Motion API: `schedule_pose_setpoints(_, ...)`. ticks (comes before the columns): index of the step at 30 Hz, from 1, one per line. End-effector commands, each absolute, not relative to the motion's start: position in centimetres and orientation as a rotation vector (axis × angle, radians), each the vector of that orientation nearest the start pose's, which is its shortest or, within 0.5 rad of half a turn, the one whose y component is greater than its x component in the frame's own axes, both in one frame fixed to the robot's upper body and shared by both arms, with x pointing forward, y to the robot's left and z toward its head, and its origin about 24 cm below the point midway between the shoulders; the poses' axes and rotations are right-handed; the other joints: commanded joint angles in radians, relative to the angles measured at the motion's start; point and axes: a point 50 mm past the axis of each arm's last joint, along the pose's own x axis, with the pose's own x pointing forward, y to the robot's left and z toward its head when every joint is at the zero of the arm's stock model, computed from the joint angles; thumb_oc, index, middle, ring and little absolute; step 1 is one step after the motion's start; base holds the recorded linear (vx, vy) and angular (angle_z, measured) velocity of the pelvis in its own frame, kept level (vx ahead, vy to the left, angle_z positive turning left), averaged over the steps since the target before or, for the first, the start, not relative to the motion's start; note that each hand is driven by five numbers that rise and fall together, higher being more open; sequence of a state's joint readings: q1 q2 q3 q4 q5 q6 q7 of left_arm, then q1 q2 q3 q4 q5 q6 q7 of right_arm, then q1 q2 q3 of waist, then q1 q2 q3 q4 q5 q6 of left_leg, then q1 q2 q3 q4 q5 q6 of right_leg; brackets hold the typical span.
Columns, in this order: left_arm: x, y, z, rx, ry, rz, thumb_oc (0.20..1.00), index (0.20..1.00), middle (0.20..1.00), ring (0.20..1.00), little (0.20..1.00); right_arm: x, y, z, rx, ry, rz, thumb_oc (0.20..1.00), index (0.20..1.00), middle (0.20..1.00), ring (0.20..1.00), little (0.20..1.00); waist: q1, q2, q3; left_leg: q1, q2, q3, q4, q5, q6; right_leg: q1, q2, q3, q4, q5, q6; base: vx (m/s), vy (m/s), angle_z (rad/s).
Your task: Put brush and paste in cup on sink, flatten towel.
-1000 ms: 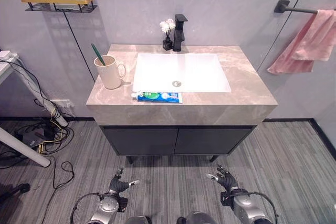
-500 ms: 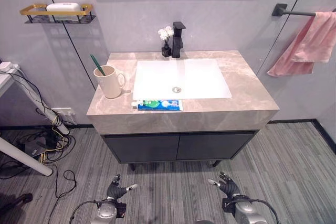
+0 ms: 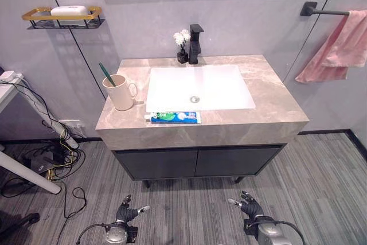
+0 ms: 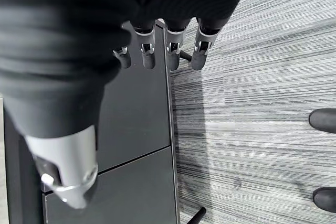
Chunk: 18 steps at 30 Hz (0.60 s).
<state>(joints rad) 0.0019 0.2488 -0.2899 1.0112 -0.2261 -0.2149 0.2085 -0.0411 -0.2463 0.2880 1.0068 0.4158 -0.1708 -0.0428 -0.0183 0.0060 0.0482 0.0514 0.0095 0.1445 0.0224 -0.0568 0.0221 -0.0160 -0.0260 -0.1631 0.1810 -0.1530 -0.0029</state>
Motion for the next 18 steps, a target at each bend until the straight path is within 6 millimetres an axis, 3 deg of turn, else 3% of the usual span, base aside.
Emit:
schedule_pose_setpoints(1, 17.0, 20.8, -12.4, 0.238, 0.717, 0.133, 1.0, 1.0, 1.0, 1.0, 1.0, 17.4, -21.5, -12.4, -0.068, 0.775, -0.109, 1.0, 1.0, 1.0, 1.0, 1.0, -0.011, -0.013, 0.013, 0.022, 0.074, 0.012, -0.065, 0.079, -0.083, 0.004, -0.068, -0.007, -0.078, 0.139, 0.103, -0.03, -0.091, 0.03)
schedule_pose_setpoints(4, 17.6, 20.6, -12.2, 0.241, 0.71, 0.121, 1.0, 1.0, 1.0, 1.0, 1.0, 17.9, -22.0, -12.1, -0.135, 0.761, -0.089, 1.0, 1.0, 1.0, 1.0, 1.0, -0.015, -0.01, 0.027, -0.014, 0.086, 0.007, -0.034, 0.081, -0.094, -0.012, -0.061, -0.004, -0.079, 0.137, 0.094, -0.06, -0.12, 0.02)
schedule_pose_setpoints(5, 18.4, 20.4, -11.8, 0.233, 0.683, 0.117, 1.0, 1.0, 1.0, 1.0, 1.0, 18.6, -22.3, -11.5, -0.157, 0.735, -0.086, 1.0, 1.0, 1.0, 1.0, 1.0, -0.015, -0.016, 0.055, -0.092, 0.099, -0.006, 0.098, 0.081, -0.108, -0.024, -0.059, 0.009, -0.086, 0.14, 0.079, -0.12, -0.138, 0.05)
schedule_pose_setpoints(8, 19.6, 19.8, -11.1, 0.205, 0.642, 0.12, 1.0, 1.0, 1.0, 1.0, 1.0, 18.8, -23.1, -11.3, -0.141, 0.73, -0.135, 1.0, 1.0, 1.0, 1.0, 1.0, -0.003, -0.023, 0.115, -0.243, 0.106, -0.057, 0.333, 0.17, -0.146, -0.023, -0.058, 0.002, -0.085, 0.137, 0.049, -0.12, -0.154, 0.08)
schedule_pose_setpoints(10, 19.9, 19.5, -11.0, 0.193, 0.634, 0.119, 1.0, 1.0, 1.0, 1.0, 1.0, 18.8, -23.5, -11.4, -0.193, 0.741, -0.141, 1.0, 1.0, 1.0, 1.0, 1.0, -0.005, -0.02, 0.129, -0.286, 0.108, -0.066, 0.364, 0.194, -0.145, -0.021, -0.057, -0.008, -0.084, 0.128, 0.043, 0.03, -0.062, 0.14)
schedule_pose_setpoints(14, 19.2, 19.6, -11.5, 0.197, 0.658, 0.125, 1.0, 1.0, 1.0, 1.0, 1.0, 17.9, -24.2, -11.7, -0.244, 0.773, -0.143, 1.0, 1.0, 1.0, 1.0, 1.0, 0.002, -0.008, 0.117, -0.315, 0.105, -0.007, 0.195, 0.18, -0.119, 0.01, -0.051, -0.009, -0.114, 0.113, 0.05, 0.17, 0.024, 0.17)
schedule_pose_setpoints(16, 18.4, 19.6, -12.0, 0.197, 0.693, 0.138, 1.0, 1.0, 1.0, 1.0, 1.0, 17.1, -24.3, -12.1, -0.282, 0.8, -0.128, 1.0, 1.0, 1.0, 1.0, 1.0, 0.016, 0.015, 0.113, -0.341, 0.114, -0.01, 0.009, 0.273, -0.128, 0.033, -0.024, 0.008, -0.121, 0.092, 0.057, 0.33, 0.139, 0.13)
schedule_pose_setpoints(18, 18.3, 19.7, -12.1, 0.203, 0.697, 0.14, 1.0, 1.0, 1.0, 1.0, 1.0, 16.9, -24.3, -12.2, -0.296, 0.807, -0.121, 1.0, 1.0, 1.0, 1.0, 1.0, 0.018, 0.018, 0.113, -0.347, 0.119, -0.003, -0.04, 0.293, -0.134, 0.044, -0.02, 0.014, -0.124, 0.084, 0.06, 0.22, 0.09, -0.07)
